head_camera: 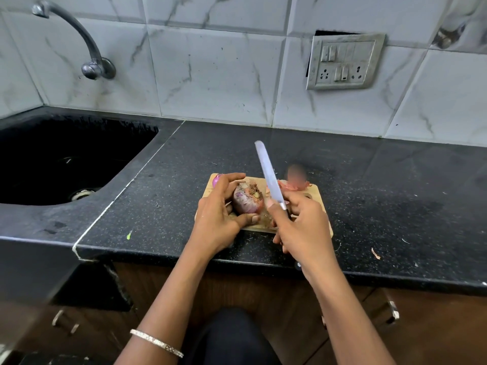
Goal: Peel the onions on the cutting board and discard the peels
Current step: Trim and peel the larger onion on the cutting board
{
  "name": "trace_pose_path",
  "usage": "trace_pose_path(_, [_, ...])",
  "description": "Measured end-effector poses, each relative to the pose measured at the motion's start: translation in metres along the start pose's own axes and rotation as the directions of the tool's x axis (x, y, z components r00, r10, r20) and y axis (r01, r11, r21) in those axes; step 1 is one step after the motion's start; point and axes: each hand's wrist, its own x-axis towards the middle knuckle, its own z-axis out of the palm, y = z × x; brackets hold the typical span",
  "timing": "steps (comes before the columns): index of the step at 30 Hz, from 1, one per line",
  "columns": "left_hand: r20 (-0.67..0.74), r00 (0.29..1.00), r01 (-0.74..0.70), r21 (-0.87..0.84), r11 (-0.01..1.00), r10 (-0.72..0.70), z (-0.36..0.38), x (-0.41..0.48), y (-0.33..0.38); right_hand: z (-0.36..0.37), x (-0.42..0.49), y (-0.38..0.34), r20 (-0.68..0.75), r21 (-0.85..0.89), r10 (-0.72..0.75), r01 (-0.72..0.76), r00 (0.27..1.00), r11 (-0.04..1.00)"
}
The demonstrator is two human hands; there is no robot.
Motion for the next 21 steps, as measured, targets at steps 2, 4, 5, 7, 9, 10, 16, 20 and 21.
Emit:
trace_pose_path(2, [-0.002,1.000,0.000,-0.012,1.000,0.000,0.000,-0.001,0.002,0.009,0.009,-0.003,-0.015,-0.057,-0.062,0.061,0.998,0.996])
trace_pose_path(4, [0.006,1.000,0.010,-0.034,0.999,-0.010,0.001,-0.002,0.004,0.018,0.018,-0.003,-0.047,-0.121,-0.088,0.081,0.995,0.989])
trace_pose_path(5, [0.010,1.000,0.013,-0.051,0.999,-0.013,0.001,-0.003,0.004,0.021,0.022,-0.003,-0.064,-0.131,-0.096,0.087,0.993,0.988])
trace_pose_path(7, [0.023,1.000,0.015,-0.068,0.998,-0.013,0.002,-0.002,0.002,0.024,0.029,-0.002,-0.091,-0.099,-0.091,0.082,0.992,0.992])
trace_pose_path(9, [0.034,0.999,0.007,-0.075,0.997,-0.004,0.003,0.000,-0.001,0.026,0.035,0.003,-0.106,-0.070,-0.057,0.050,0.993,0.996])
trace_pose_path(10, [0.039,0.999,0.004,-0.069,0.998,-0.001,0.003,0.000,-0.002,0.027,0.036,0.006,-0.107,-0.035,-0.024,0.021,0.994,0.999])
trace_pose_path(16, [0.057,0.998,-0.029,-0.046,0.999,0.032,0.001,0.000,-0.002,0.013,0.043,0.011,-0.162,0.079,0.108,-0.096,0.981,0.992])
trace_pose_path(20, [0.041,0.997,-0.068,0.023,0.997,0.067,-0.001,-0.001,-0.003,-0.003,0.054,0.015,-0.165,-0.106,0.044,-0.062,0.985,0.992])
trace_pose_path(21, [0.038,0.997,-0.071,0.035,0.997,0.070,-0.002,-0.002,-0.002,-0.005,0.058,0.017,-0.147,-0.207,0.033,-0.063,0.989,0.976])
